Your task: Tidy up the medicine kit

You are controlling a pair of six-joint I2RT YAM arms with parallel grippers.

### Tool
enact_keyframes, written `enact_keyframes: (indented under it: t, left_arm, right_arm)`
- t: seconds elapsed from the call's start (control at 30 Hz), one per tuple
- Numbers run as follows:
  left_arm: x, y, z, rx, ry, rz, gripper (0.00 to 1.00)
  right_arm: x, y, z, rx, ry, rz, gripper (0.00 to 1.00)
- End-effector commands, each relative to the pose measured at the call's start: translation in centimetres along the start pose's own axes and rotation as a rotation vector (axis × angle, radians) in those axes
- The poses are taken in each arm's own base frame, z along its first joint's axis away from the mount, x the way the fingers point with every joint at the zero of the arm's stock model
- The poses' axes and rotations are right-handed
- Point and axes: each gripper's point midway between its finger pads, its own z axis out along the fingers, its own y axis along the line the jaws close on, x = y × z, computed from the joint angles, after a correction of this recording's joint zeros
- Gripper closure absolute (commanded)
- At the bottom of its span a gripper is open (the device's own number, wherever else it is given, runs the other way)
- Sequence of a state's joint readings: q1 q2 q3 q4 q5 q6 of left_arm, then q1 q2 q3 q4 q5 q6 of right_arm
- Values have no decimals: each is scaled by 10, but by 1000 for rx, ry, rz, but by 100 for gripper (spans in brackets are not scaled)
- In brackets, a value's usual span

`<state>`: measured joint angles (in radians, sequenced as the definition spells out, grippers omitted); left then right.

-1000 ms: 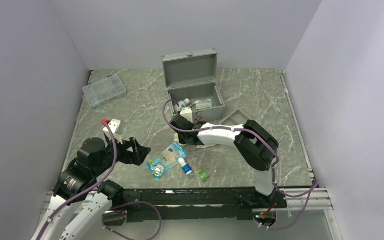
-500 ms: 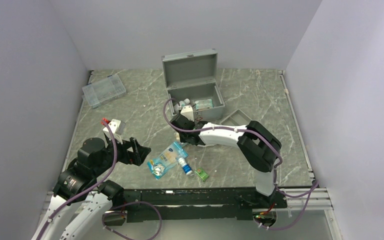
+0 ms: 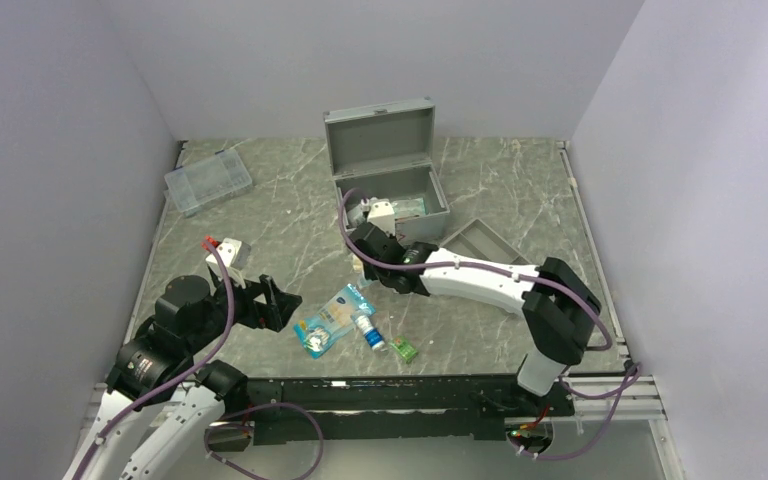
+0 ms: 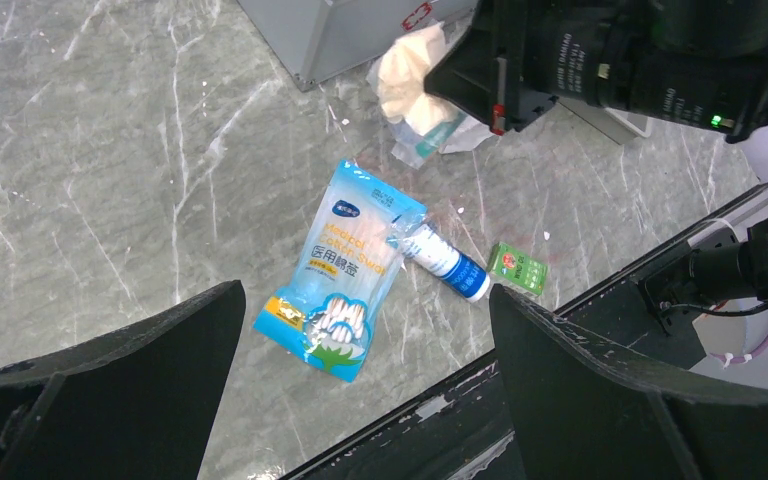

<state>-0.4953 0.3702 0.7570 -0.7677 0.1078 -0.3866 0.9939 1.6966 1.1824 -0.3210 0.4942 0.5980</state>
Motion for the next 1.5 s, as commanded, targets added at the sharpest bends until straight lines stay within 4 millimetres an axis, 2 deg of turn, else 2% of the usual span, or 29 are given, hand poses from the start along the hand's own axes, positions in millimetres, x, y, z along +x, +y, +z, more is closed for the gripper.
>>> enact_keyframes:
  t: [0.0,0.3,0.43,0.6,0.9,1.13,1.27,1.47]
  left_arm:
    - [-9,-4,-2,12,-36,2,1]
    - [-9,-4,-1,14,-36,2,0]
    - [-9,-4,-2,14,-38,0,1]
    - [-9,-4,-2,13,-39,1,1]
    - [-10,-4,-3,14,-43,1,1]
    - [-9,-4,-2,16,-42,3,1]
    - [-9,-4,-2,17,-41,3,1]
    - [-9,-4,-2,16,-37,3,1]
  right_arm:
    - [-12,-13,-30,11,-46,-11,100]
    - [-45,-29,-65,30,-145,6,100]
    - [-64,-33,-72,48,-198,9,100]
    - [-88,-36,-70,55,-242,27,100]
    - [-134,-44,-48,34,-279,84,100]
    - [-161,-54,-19,72,-285,84,100]
    - [-170,-55,0,69,-274,84,100]
    - [-170,-52,37,60,-218,81,100]
